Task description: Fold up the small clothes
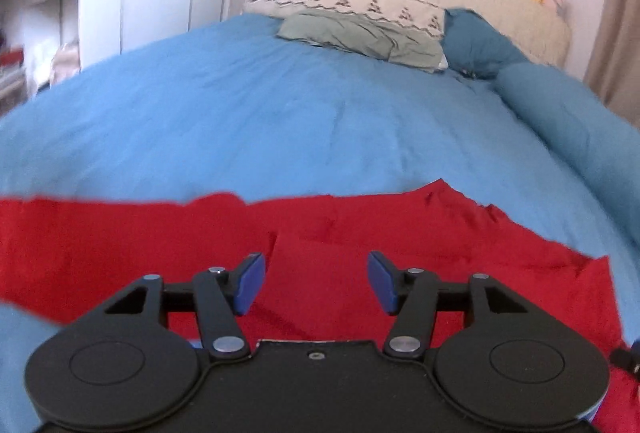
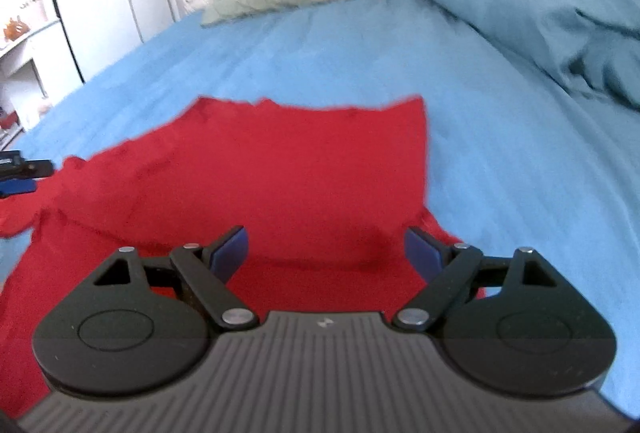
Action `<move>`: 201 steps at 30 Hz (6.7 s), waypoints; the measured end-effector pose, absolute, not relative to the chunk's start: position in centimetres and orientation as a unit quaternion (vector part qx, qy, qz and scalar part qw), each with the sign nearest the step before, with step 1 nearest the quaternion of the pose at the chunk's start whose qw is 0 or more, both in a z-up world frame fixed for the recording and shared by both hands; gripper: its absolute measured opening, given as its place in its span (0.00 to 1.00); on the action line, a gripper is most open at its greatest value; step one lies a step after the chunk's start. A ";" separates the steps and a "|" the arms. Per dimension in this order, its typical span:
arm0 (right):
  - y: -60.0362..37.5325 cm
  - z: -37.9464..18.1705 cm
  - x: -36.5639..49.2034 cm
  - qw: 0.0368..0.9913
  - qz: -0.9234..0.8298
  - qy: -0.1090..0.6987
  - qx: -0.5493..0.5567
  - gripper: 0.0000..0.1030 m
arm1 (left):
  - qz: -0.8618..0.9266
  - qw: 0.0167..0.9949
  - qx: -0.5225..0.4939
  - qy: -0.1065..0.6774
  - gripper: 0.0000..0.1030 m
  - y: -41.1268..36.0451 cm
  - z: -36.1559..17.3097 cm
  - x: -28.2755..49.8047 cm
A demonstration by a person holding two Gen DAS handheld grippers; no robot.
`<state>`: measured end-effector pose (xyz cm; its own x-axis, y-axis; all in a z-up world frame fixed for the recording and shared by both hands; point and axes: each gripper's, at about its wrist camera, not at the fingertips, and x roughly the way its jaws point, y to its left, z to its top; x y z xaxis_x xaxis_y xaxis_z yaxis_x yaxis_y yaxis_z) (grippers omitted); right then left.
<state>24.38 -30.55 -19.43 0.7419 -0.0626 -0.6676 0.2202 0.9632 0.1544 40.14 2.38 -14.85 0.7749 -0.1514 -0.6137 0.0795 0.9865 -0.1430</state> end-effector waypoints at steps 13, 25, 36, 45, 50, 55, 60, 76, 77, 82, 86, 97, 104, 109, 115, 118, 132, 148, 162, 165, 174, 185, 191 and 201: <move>-32.7 -23.7 26.3 0.920 -0.125 0.359 0.094 0.95 | -0.079 0.928 -0.056 0.361 0.60 1.3 -17.3 41.7; -33.3 -22.2 24.2 0.934 -0.107 0.327 0.099 0.97 | -0.095 0.927 -0.049 0.360 0.64 0.4 -17.3 40.8; -33.8 -22.4 24.4 0.929 -0.102 0.337 0.110 0.99 | -0.086 0.918 -0.044 0.385 0.65 1.5 -18.0 40.4; -29.1 -15.6 23.7 0.943 -0.041 0.318 0.086 1.00 | -0.071 0.939 -0.063 0.332 0.91 6.9 -10.5 35.1; -24.5 -12.9 24.6 0.947 0.006 0.311 0.083 1.00 | -0.041 0.945 -0.092 0.312 1.00 12.5 -7.6 32.9; -19.4 -12.2 25.9 0.942 0.040 0.321 0.092 1.00 | -0.008 0.945 -0.131 0.298 1.00 19.4 -7.3 32.0; -13.8 -12.8 27.4 0.935 0.073 0.339 0.075 1.00 | 0.036 0.931 -0.201 0.302 1.00 26.4 -9.3 32.1; -2.4 -16.7 31.8 0.918 0.112 0.379 0.044 1.00 | 0.109 0.884 -0.310 0.333 0.61 37.3 -19.3 36.8; -2.3 -16.9 32.0 0.917 0.111 0.380 0.045 1.00 | 0.111 0.885 -0.308 0.330 0.58 37.5 -19.2 37.1; -2.3 -17.9 32.7 0.915 0.104 0.386 0.049 1.00 | 0.133 0.881 -0.304 0.337 0.05 38.6 -19.5 38.5; -2.6 -18.0 32.8 0.915 0.098 0.387 0.054 1.00 | 0.132 0.887 -0.300 0.325 0.05 38.5 -18.3 38.8; -8.0 -15.7 31.6 0.927 0.065 0.361 0.074 1.00 | 0.017 0.946 -0.187 0.265 0.04 25.6 -7.7 40.1; -14.4 -14.3 29.6 0.934 0.028 0.347 0.082 1.00 | -0.119 0.950 -0.100 0.272 0.04 10.0 -5.7 41.6; -18.8 -14.6 28.0 0.931 -0.009 0.359 0.069 1.00 | -0.197 0.924 -0.060 0.322 0.04 0.2 -9.1 41.9; -23.5 -16.7 25.7 0.918 -0.045 0.389 0.057 1.00 | -0.234 0.882 0.010 0.410 0.05 -8.2 -16.6 40.7; -25.0 -17.5 25.1 0.911 -0.053 0.404 0.059 1.00 | -0.229 0.874 0.014 0.428 0.06 -9.1 -18.6 40.2; -23.0 -16.8 27.6 0.921 -0.003 0.387 0.049 1.00 | -0.175 0.899 0.005 0.401 0.66 -0.1 -16.2 37.6; -10.6 -20.0 33.6 0.888 0.101 0.396 -0.210 0.84 | -0.111 0.911 -0.007 0.397 0.66 7.7 -17.3 37.0; -5.9 -23.3 34.7 0.855 0.121 0.370 -0.342 0.24 | -0.103 0.910 -0.010 0.402 0.66 8.7 -18.1 36.6; -7.1 -22.2 35.1 0.872 0.109 0.369 -0.303 0.21 | -0.105 0.910 -0.009 0.402 0.66 8.8 -18.0 36.6; -15.6 -16.0 37.6 0.924 -0.017 0.311 -0.221 0.21 | -0.097 0.906 0.023 0.412 0.66 7.9 -19.2 37.8; -26.3 -17.8 37.0 0.914 -0.153 0.344 -0.154 0.20 | -0.090 0.909 0.046 0.404 0.66 7.0 -19.8 38.7; -28.7 -19.8 35.6 0.909 -0.166 0.367 -0.105 0.20 | -0.093 0.909 0.047 0.404 0.66 6.6 -19.9 39.2; -30.2 -23.7 32.6 0.896 -0.206 0.392 -0.032 0.29 | -0.045 0.916 0.029 0.399 0.72 8.2 -20.4 39.6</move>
<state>32.59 -30.20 -23.74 0.6080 -0.3940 -0.6893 0.3444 0.9131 -0.2181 39.55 8.25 -20.41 0.6781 -0.0581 -0.7327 0.1050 0.9943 0.0183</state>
